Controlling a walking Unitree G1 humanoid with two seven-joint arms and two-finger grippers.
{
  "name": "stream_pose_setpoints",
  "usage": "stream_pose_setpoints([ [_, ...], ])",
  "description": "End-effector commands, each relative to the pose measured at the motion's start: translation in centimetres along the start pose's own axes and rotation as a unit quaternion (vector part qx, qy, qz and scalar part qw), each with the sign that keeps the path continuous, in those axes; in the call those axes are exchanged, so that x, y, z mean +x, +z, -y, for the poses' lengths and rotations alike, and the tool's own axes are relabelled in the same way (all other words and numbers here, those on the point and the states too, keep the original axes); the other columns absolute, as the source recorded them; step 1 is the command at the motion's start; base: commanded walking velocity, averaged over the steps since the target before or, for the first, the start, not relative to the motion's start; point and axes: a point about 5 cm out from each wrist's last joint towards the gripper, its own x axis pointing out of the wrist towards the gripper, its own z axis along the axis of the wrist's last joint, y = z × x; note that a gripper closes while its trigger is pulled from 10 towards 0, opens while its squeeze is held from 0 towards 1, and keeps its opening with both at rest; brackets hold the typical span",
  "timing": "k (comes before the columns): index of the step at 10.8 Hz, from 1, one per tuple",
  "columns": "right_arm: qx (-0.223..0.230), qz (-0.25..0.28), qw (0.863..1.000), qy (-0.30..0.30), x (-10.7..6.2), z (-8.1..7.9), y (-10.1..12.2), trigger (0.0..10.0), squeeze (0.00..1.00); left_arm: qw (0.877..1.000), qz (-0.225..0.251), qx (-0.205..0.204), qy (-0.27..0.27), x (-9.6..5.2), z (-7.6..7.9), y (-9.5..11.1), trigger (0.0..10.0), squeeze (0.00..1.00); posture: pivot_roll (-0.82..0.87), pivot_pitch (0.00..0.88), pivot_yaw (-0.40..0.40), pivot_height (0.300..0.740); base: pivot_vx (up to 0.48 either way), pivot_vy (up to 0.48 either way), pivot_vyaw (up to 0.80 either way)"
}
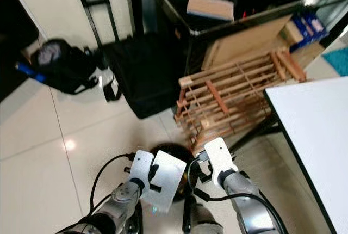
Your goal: Picking trash to rubbish bin
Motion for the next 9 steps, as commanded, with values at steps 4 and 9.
stream_pose_setpoints([
  [4, 0.019, -0.022, 0.998, 0.05, -0.8, -1.1, -0.4, 10.0, 0.0, 1.0, -0.024, 0.006, -0.009, -0.5, 0.2, -1.5, 10.0, 0.0, -0.12, 0.331, -0.058, 0.74, 0.0, 0.0, 0.0],
  [9, 0.072, -0.004, 0.989, 0.125, -1.6, -2.7, 0.4, 10.0, 0.0, 0.999, -0.025, 0.035, -0.014, -0.6, 0.0, -1.7, 10.0, 0.0, -0.13, 0.334, -0.06, 0.74, 0.0, 0.0, 0.0],
])
